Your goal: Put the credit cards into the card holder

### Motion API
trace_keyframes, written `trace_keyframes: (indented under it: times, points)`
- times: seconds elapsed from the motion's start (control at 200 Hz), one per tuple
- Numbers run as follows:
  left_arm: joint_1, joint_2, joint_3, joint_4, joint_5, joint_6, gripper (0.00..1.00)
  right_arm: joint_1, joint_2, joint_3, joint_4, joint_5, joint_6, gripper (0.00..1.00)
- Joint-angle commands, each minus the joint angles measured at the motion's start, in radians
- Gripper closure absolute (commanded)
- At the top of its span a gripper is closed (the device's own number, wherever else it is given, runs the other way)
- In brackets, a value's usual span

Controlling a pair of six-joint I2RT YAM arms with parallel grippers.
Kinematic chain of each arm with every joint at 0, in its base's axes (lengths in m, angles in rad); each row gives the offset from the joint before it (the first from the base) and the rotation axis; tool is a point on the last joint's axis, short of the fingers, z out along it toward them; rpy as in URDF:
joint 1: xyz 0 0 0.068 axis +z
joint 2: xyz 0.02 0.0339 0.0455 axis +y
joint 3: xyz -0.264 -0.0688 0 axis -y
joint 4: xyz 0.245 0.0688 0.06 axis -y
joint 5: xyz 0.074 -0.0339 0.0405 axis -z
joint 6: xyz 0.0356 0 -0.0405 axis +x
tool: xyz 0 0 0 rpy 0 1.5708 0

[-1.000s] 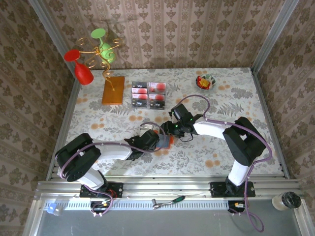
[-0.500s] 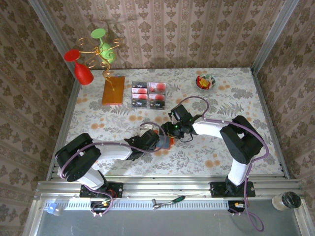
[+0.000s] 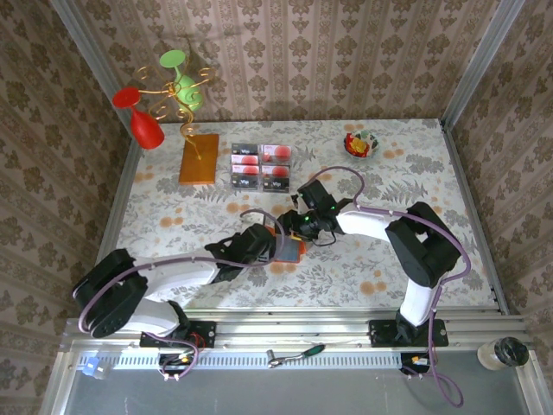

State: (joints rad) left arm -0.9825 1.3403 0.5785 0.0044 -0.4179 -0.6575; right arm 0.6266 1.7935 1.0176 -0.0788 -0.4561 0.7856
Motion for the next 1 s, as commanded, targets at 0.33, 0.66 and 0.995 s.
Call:
trace_keyframes:
  times: [0.33, 0.66, 0.995]
  points:
    - [0.08, -0.231, -0.09, -0.095, -0.041, -0.016, 0.31, 0.066, 0.015, 0.102, 0.019, -0.035, 0.063, 0.38]
    - [0.102, -0.284, -0.12, -0.121, -0.042, -0.016, 0.31, 0.09, 0.13, 0.142, 0.099, -0.028, 0.139, 0.38]
    - [0.102, -0.26, -0.145, -0.099, -0.024, -0.02, 0.31, 0.088, 0.175, 0.13, 0.141, -0.035, 0.164, 0.38]
